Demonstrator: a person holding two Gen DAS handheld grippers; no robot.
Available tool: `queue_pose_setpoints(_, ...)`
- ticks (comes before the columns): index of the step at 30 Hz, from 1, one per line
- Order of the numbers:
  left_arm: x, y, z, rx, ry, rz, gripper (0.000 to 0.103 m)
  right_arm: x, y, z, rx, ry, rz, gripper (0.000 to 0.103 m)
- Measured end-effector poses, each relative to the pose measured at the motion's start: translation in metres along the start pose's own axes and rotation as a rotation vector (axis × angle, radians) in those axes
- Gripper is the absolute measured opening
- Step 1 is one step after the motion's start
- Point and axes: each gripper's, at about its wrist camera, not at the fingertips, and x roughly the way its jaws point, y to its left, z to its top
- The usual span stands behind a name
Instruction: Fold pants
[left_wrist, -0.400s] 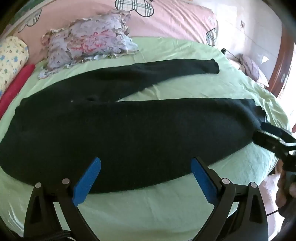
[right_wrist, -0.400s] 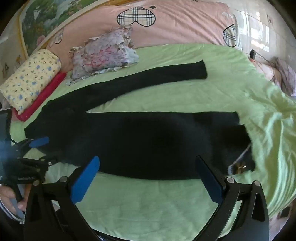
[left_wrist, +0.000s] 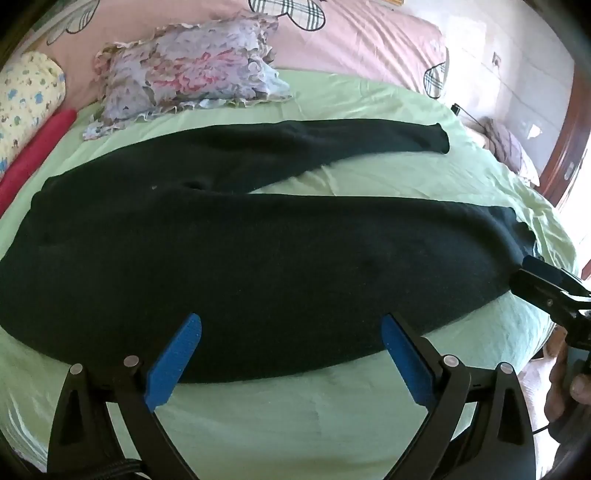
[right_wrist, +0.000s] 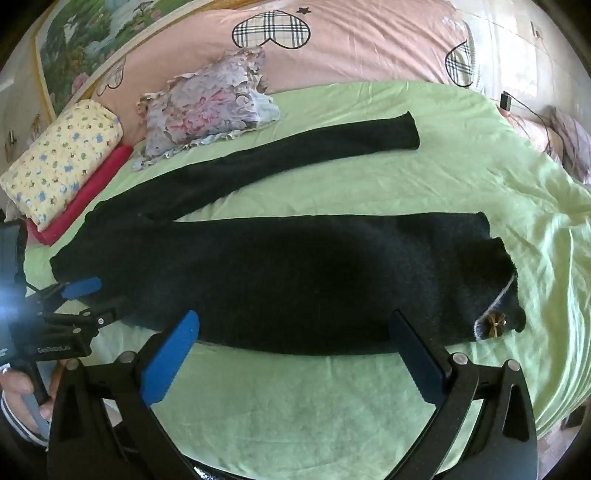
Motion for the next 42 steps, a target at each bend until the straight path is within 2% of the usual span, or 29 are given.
queue_pose_setpoints(42, -0.0023, 0.0001, -0.0004, 0.015, -0.007, 0.014, 0.099, 0.0028, 0.0076, 0.0014, 0.001, 0.003, 0.019, 0.103)
